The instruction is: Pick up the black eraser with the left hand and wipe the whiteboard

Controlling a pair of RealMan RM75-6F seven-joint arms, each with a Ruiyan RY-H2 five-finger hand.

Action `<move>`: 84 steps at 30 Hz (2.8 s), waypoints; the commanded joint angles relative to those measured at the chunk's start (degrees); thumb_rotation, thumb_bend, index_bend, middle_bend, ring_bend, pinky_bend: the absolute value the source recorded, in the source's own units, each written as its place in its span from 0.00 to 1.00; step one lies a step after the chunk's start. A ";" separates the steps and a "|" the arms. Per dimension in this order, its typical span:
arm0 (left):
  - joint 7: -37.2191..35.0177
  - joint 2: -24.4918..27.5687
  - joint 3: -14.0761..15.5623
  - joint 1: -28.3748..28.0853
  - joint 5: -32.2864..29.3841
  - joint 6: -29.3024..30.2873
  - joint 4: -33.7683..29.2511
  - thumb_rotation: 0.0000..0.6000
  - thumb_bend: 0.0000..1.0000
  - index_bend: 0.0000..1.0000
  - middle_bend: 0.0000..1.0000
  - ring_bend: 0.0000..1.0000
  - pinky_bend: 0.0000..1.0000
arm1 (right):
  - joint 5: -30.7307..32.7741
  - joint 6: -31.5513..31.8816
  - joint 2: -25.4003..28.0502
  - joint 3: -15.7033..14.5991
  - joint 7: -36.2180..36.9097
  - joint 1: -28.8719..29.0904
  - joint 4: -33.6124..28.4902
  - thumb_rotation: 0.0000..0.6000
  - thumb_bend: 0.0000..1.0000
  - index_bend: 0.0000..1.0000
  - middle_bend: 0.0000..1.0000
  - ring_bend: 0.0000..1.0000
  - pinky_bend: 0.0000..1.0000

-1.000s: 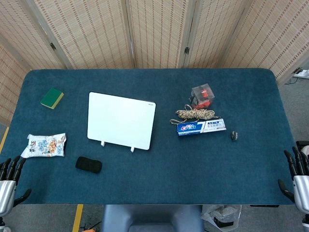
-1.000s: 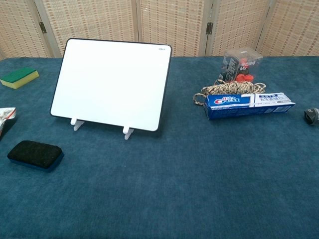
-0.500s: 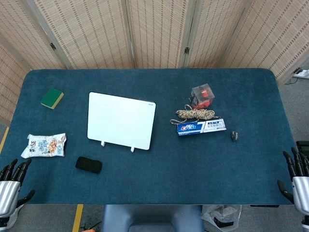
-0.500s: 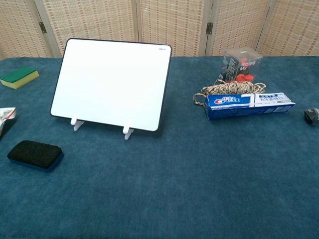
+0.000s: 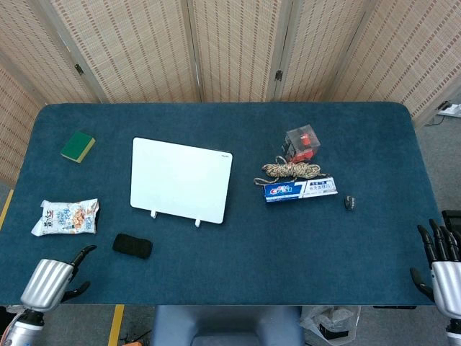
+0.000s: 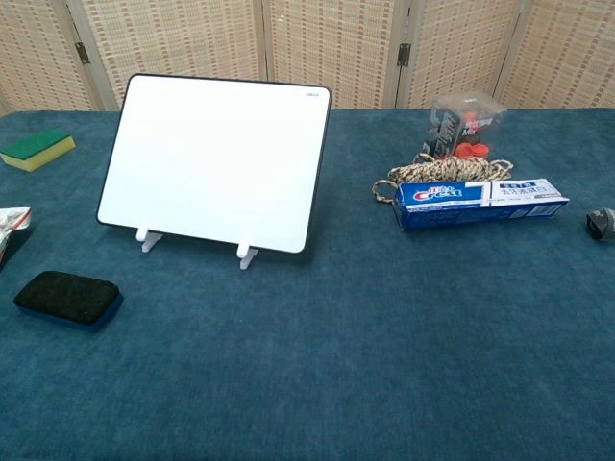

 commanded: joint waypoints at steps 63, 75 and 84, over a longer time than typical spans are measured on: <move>-8.01 -9.09 -4.83 -20.60 -16.15 -26.87 7.00 1.00 0.25 0.52 1.00 1.00 1.00 | 0.36 -0.47 -0.24 0.02 -0.86 0.28 0.07 1.00 0.33 0.00 0.00 0.05 0.07; -0.37 -9.98 -7.89 -14.91 -11.87 -7.06 1.81 1.00 0.25 0.60 1.00 1.00 1.00 | 0.13 -0.18 -0.31 -0.06 -1.03 0.17 0.01 1.00 0.33 0.00 0.00 0.05 0.07; 5.88 -24.98 -13.95 -15.94 -6.64 7.02 13.40 1.00 0.25 0.58 1.00 1.00 1.00 | 0.11 -0.12 0.05 -0.10 0.03 0.10 0.12 1.00 0.34 0.00 0.00 0.05 0.07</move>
